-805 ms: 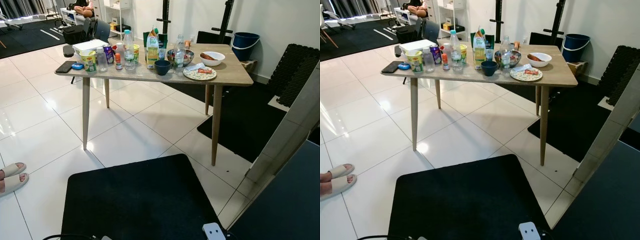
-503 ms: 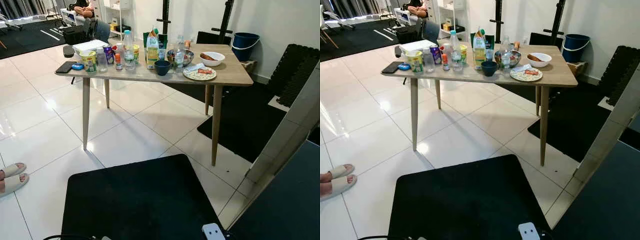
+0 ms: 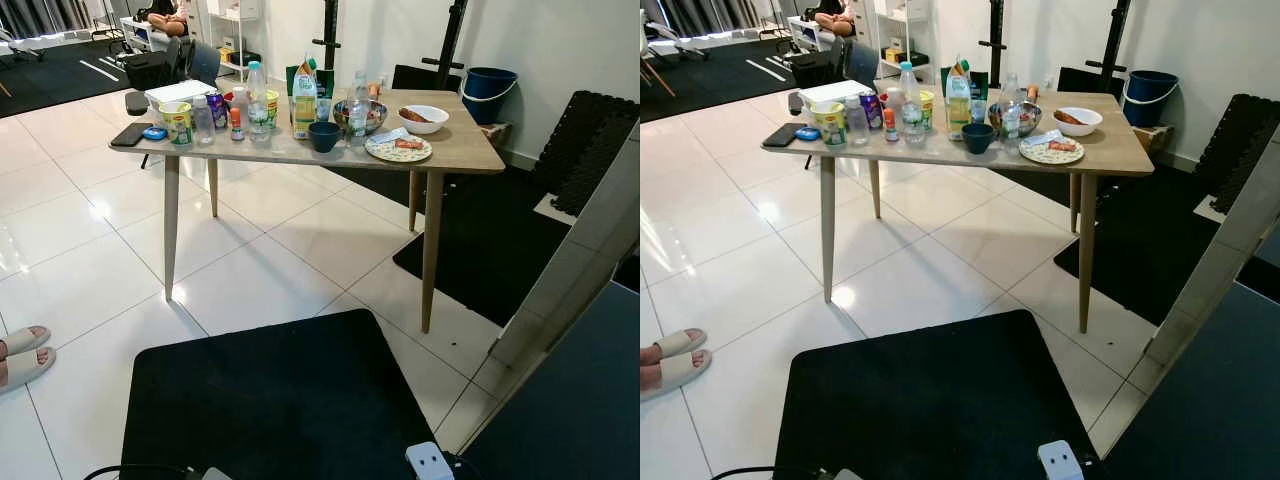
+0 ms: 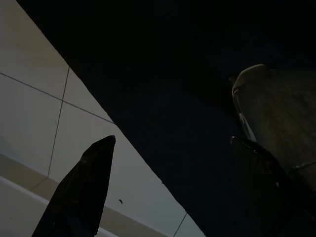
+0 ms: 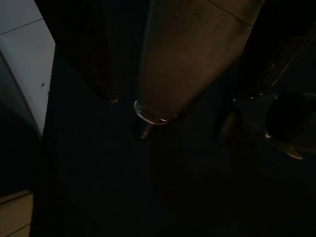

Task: Restocking fridge

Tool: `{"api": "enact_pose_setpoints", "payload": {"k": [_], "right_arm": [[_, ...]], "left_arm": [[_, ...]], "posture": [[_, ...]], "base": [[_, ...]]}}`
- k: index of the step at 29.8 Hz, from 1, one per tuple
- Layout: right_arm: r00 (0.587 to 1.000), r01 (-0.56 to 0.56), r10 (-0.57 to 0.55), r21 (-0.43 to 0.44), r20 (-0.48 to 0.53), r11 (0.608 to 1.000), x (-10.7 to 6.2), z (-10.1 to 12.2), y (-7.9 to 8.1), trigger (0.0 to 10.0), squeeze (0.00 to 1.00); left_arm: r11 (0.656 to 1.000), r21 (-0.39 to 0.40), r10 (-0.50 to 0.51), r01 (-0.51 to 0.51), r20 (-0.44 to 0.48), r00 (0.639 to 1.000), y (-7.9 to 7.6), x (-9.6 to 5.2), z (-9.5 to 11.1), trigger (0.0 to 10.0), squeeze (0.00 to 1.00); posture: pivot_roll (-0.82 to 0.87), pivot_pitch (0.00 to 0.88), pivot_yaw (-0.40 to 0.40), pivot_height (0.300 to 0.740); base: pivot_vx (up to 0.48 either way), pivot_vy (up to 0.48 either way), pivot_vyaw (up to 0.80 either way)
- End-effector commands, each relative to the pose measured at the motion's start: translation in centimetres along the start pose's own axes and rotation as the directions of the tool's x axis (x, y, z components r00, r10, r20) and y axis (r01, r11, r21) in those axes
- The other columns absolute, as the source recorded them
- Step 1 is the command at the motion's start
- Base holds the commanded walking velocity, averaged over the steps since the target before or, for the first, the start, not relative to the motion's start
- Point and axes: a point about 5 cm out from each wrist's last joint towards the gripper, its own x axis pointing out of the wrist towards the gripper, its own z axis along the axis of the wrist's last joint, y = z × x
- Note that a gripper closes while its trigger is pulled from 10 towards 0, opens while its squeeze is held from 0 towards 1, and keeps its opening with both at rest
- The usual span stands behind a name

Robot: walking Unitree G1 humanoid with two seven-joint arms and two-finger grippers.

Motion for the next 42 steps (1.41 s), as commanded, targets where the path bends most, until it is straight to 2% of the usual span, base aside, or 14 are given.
{"api": "enact_pose_setpoints", "payload": {"k": [1, 4, 12, 17, 32, 42], "right_arm": [[1.000, 0.004, -0.004, 0.015, -0.003, 1.000, 0.0, -0.3, 0.1, 10.0, 0.00], [1.000, -0.014, 0.013, -0.029, -0.016, 0.999, 0.0, -0.4, 0.2, 10.0, 0.00], [1.000, -0.014, 0.014, -0.012, -0.018, 1.000, 0.0, -0.5, 0.4, 10.0, 0.00], [1.000, -0.015, 0.015, 0.003, -0.016, 1.000, 0.0, -0.5, 0.4, 10.0, 0.00], [1.000, -0.027, 0.027, -0.021, -0.010, 0.999, 0.2, 0.1, 0.8, 10.0, 0.00], [1.000, -0.015, 0.015, 0.006, -0.004, 1.000, 0.2, 0.1, 0.7, 10.0, 0.00]], "left_arm": [[1.000, -0.006, -0.019, 0.019, -0.024, 1.000, -0.6, -0.1, -0.8, 10.0, 0.00], [0.999, -0.008, -0.046, 0.046, -0.022, 0.999, -1.2, -0.1, -0.8, 10.0, 0.00], [0.998, -0.023, -0.060, 0.060, -0.027, 0.998, -1.2, -0.1, -1.0, 10.0, 0.00], [0.998, -0.015, -0.064, 0.063, -0.034, 0.997, -1.1, -0.1, -1.0, 10.0, 0.00], [0.999, -0.040, -0.032, 0.033, 0.015, 0.999, 0.2, 0.2, 1.3, 10.0, 0.00], [0.998, -0.031, -0.050, 0.050, 0.008, 0.999, -0.4, 0.2, 1.1, 10.0, 0.00]], "posture": [[-0.02, 0.000, -0.009, 0.740], [-0.02, 0.000, -0.006, 0.740], [-0.02, 0.000, -0.005, 0.740], [-0.02, 0.000, -0.005, 0.740], [-0.03, 0.000, -0.004, 0.740], [-0.03, 0.000, -0.002, 0.740]], "base": [[0.000, 0.000, 0.00], [0.000, 0.000, 0.00], [0.000, 0.000, 0.00], [0.290, 0.000, 0.00], [0.333, 0.000, 0.00], [0.339, 0.000, 0.00]]}}
